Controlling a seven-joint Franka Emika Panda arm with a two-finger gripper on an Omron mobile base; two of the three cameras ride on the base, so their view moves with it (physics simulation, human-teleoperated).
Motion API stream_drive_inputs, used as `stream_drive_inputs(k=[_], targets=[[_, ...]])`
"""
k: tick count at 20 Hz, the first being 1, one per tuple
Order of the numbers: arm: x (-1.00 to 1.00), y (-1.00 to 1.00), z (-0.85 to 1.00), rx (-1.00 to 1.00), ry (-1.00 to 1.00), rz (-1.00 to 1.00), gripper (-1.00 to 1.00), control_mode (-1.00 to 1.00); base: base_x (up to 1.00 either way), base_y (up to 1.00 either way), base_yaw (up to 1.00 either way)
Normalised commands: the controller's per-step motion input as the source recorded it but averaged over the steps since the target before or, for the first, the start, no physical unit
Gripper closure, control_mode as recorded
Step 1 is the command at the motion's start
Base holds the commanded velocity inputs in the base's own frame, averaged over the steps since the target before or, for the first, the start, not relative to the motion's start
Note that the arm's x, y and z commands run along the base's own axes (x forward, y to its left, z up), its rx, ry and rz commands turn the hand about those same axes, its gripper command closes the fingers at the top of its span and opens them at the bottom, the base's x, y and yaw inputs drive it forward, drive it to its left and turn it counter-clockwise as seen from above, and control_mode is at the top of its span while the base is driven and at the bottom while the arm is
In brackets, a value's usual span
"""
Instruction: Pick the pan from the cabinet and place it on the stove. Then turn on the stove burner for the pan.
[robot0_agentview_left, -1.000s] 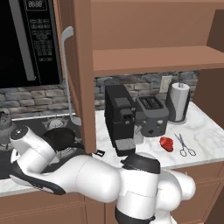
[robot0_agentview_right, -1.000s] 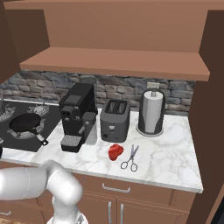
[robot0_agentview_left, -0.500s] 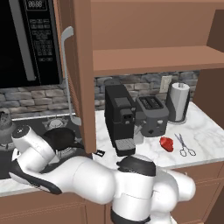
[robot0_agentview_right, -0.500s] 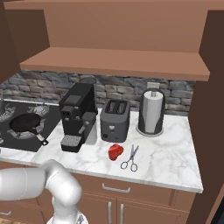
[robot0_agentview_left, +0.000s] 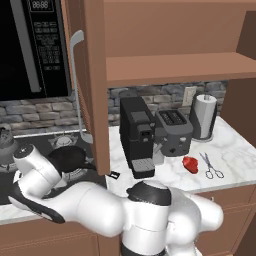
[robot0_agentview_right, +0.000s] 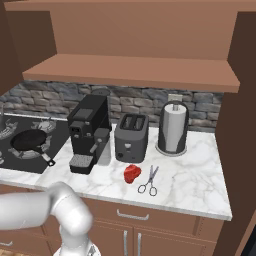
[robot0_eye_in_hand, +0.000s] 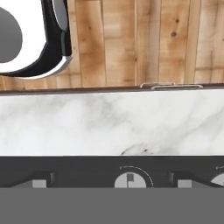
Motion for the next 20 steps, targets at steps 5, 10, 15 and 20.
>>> stream_drive_inputs(k=[5, 10, 15, 20], targets=[[0.09, 0.08, -0.13, 0.0, 0.0, 0.0, -1.0, -1.0, 0.0, 0.0, 0.0], [0.11, 0.06, -0.13, 0.0, 0.0, 0.0, -1.0, -1.0, 0.0, 0.0, 0.0], [0.13, 0.01, -0.08, 0.0, 0.0, 0.0, -1.0, -1.0, 0.0, 0.0, 0.0], [0.12, 0.0, -0.09, 0.0, 0.0, 0.02, -1.0, -1.0, 0.0, 0.0, 0.0]])
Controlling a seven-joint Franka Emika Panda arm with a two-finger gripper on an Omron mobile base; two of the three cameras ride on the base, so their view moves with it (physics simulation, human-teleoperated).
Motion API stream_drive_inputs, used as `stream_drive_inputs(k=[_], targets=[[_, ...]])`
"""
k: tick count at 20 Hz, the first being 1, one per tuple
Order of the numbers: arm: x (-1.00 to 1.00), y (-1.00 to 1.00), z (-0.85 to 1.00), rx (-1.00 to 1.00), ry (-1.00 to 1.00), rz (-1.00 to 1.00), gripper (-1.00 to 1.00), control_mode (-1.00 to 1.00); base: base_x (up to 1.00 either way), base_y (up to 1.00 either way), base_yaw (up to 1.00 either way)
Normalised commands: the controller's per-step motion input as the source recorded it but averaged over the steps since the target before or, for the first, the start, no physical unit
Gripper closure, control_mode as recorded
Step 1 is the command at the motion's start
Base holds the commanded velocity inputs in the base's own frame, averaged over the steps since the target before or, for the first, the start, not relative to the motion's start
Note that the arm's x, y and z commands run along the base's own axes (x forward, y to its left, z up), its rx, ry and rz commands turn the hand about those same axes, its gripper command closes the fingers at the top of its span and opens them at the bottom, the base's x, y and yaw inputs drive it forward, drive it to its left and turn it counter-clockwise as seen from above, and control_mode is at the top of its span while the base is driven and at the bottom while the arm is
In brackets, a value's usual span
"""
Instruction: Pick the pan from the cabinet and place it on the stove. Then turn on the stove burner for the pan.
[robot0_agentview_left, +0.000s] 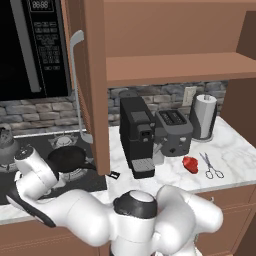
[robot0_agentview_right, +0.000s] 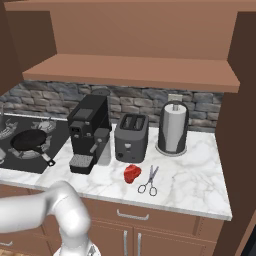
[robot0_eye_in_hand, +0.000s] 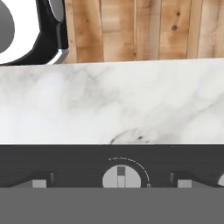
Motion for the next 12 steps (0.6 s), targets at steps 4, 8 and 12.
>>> stream_drive_inputs(k=[4, 8, 12], targets=[[0.07, 0.0, -0.14, 0.0, 0.0, 0.02, -1.0, -1.0, 0.0, 0.0, 0.0], [0.07, 0.0, -0.17, 0.0, 0.0, 0.02, -1.0, -1.0, 0.0, 0.0, 0.0], [0.12, 0.0, -0.16, 0.0, 0.0, 0.02, -1.0, -1.0, 0.0, 0.0, 0.0]])
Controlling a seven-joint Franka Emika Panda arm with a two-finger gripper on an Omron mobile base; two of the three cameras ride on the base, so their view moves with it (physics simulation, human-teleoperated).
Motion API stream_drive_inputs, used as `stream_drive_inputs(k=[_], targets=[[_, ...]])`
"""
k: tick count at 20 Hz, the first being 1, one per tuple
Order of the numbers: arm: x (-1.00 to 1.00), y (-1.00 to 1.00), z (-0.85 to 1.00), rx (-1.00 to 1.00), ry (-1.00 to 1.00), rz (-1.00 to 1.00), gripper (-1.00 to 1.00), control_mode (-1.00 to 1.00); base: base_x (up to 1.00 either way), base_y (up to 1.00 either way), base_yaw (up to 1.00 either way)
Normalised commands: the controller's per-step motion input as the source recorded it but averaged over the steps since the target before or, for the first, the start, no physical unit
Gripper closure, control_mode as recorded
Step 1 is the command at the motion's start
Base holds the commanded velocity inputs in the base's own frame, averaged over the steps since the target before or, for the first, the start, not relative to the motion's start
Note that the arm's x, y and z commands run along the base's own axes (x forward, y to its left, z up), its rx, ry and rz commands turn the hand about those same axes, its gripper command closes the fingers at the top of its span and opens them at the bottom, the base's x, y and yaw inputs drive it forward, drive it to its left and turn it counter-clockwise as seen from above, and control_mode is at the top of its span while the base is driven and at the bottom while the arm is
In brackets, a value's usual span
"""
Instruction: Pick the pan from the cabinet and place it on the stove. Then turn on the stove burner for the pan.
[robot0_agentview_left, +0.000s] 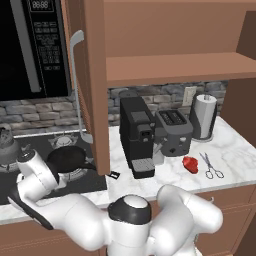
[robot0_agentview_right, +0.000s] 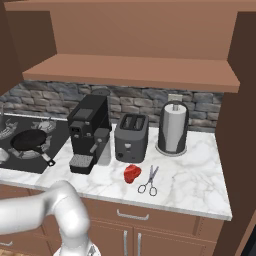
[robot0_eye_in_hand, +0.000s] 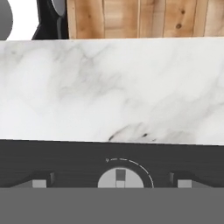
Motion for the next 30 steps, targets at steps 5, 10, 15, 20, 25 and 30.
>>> stream_drive_inputs(k=[5, 10, 15, 20, 25, 30], targets=[[0.14, 0.0, -0.15, 0.0, 0.01, 0.02, -1.0, -1.0, 0.0, 0.0, 0.0], [0.12, 0.01, -0.16, -0.01, 0.0, 0.02, -1.0, -1.0, 0.0, 0.0, 0.0], [0.05, 0.06, -0.16, -0.01, 0.0, 0.02, -1.0, -1.0, 0.0, 0.0, 0.0], [0.02, 0.06, -0.17, -0.01, 0.0, 0.02, 1.0, -1.0, 0.0, 0.0, 0.0], [0.0, 0.04, -0.3, -0.03, 0.0, 0.02, 1.0, -1.0, 0.0, 0.0, 0.0], [0.0, 0.0, -0.25, 0.0, 0.0, 0.01, 1.0, -1.0, 0.0, 0.0, 0.0]])
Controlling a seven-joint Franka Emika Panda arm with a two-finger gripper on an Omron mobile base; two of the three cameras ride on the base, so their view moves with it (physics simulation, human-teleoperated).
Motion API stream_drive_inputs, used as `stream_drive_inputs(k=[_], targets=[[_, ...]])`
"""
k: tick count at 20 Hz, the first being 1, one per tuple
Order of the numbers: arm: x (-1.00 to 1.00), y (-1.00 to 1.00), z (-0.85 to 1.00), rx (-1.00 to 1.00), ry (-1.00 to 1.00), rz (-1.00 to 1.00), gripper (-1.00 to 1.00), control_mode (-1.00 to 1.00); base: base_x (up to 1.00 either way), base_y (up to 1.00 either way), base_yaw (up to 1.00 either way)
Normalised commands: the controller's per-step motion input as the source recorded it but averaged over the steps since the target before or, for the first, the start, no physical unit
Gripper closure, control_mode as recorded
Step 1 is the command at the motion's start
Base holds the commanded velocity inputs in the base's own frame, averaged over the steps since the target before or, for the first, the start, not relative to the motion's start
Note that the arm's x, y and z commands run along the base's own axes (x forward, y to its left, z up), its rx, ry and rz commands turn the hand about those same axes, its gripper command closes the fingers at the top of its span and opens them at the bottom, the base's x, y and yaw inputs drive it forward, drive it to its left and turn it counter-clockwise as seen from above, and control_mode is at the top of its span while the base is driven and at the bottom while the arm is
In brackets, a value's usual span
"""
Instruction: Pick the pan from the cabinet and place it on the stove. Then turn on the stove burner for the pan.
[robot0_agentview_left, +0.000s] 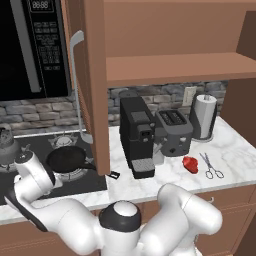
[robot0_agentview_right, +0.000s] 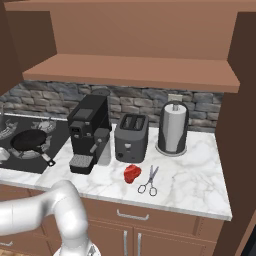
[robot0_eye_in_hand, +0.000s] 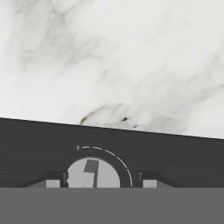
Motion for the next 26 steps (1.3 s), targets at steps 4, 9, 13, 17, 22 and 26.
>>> stream_drive_inputs(k=[4, 9, 13, 17, 22, 26], targets=[[-0.12, 0.0, -0.2, 0.0, 0.0, 0.0, 1.0, -1.0, 0.0, 0.0, 0.0], [-0.25, -0.08, -0.22, 0.0, 0.0, 0.02, 1.0, -1.0, 0.0, 0.0, 0.0], [-0.14, -0.09, -0.25, 0.0, 0.0, 0.06, 1.0, -1.0, 0.0, 0.0, 0.0], [-0.13, 0.0, -0.24, 0.0, 0.0, 0.09, 1.0, -1.0, 0.0, 0.0, 0.0], [-0.14, 0.0, -0.24, 0.0, -0.02, 0.12, 1.0, -1.0, 0.0, 0.0, 0.0], [-0.14, 0.0, -0.25, 0.0, -0.03, 0.15, 1.0, -1.0, 0.0, 0.0, 0.0]])
